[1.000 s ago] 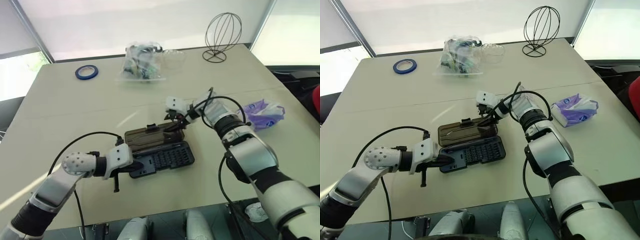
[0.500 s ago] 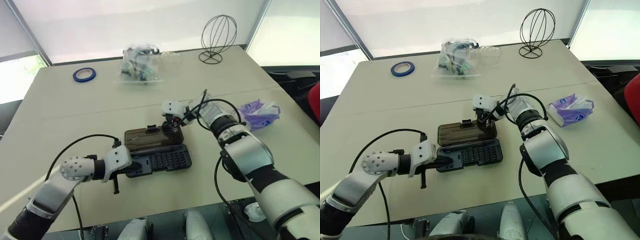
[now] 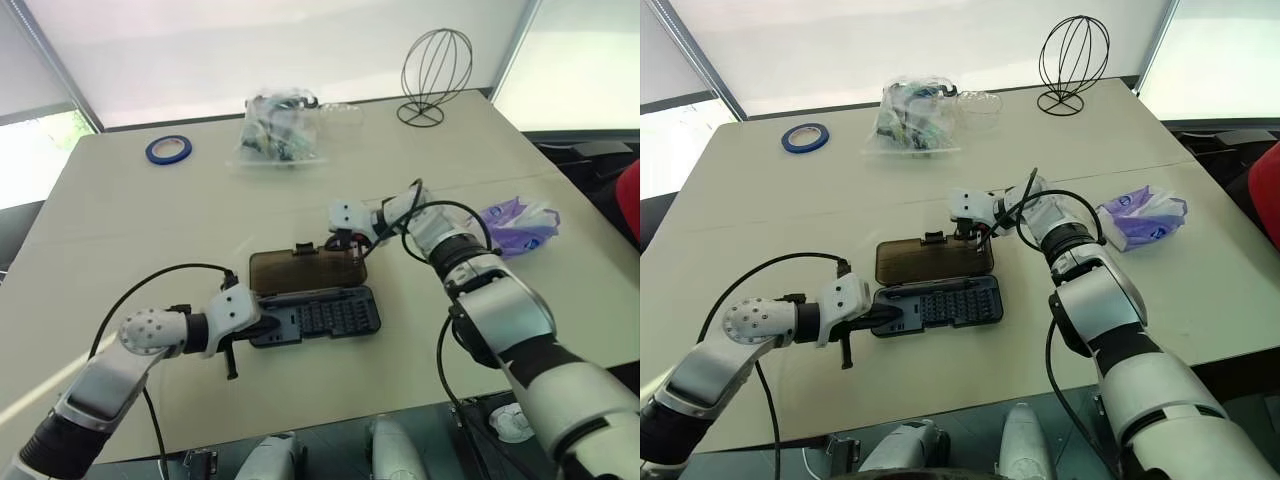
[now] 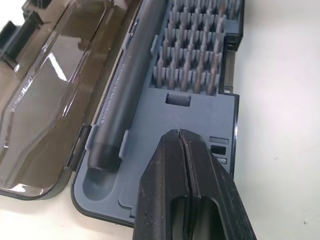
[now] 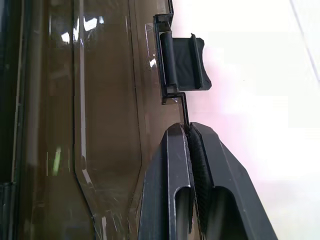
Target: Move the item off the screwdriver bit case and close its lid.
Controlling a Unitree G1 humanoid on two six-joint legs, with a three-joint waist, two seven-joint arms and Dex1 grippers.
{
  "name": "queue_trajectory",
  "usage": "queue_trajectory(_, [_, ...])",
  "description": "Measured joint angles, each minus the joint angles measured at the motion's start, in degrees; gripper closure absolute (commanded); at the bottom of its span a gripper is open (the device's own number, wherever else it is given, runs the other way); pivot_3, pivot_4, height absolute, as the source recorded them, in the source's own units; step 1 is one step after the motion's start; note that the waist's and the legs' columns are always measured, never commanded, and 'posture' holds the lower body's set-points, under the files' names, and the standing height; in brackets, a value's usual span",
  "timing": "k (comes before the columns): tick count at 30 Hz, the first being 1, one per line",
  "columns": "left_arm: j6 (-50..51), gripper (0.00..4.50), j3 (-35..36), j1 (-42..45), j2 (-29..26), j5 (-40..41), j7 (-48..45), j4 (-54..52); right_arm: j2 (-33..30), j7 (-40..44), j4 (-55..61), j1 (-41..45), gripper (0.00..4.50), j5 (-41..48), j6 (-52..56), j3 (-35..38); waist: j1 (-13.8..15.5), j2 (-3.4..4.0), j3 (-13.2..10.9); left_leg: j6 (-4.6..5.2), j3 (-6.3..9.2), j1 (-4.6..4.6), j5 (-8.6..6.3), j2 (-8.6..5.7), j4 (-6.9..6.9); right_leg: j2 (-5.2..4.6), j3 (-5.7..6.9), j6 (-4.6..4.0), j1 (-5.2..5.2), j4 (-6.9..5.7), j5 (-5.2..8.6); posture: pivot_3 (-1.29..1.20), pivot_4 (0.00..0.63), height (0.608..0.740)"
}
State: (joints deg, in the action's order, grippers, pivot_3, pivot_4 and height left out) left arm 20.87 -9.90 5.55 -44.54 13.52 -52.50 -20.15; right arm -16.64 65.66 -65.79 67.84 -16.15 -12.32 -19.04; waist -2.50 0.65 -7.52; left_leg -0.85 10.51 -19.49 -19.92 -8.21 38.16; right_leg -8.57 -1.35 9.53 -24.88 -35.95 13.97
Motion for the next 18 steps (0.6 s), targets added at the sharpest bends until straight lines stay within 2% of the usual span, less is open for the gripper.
queue_trajectory(7, [2.5,4.50,0.6,1.2,2.6,2.3,0.1,1.1,-1.9,-1.9,6.7,-1.1,4.45,0.6,-0.4,0.1,0.0,0.02,-0.1,0.00,-0.01,-0.10,0.00,0.00,0.00,0.00,0.00,0.00,-0.11,0.00,0.00,0.00,0.150,0.740])
queue_trajectory(13, [14.9,4.50,7.7,3.6,7.5,16.1,2.3,-2.5,-3.8,-3.2,12.9,-3.6,4.45,0.8,-0.9,0.1,-0.1,0.01,-0.1,0.00,0.00,-0.77,0.00,0.00,0.22,-0.01,0.01,0.00,-0.68,-0.15,0.00,0.00,0.150,0.740])
queue_trajectory(15, [19.3,4.50,11.4,5.8,8.5,21.9,3.6,-3.5,-4.3,-3.4,13.9,-4.7,4.45,0.8,-1.2,0.0,-0.1,0.01,-0.1,0.00,0.00,-0.78,0.00,0.00,0.23,-0.02,0.02,0.01,-0.67,-0.14,0.00,0.00,0.150,0.740])
queue_trajectory(18, [22.6,4.50,15.0,9.0,9.7,26.1,6.0,-2.9,-4.7,-3.9,14.1,-5.3,4.45,0.6,-2.2,-0.3,-0.2,0.00,-0.1,-0.01,0.00,-0.78,0.01,0.00,0.24,-0.02,0.04,0.01,-0.67,-0.12,0.00,0.00,0.150,0.740])
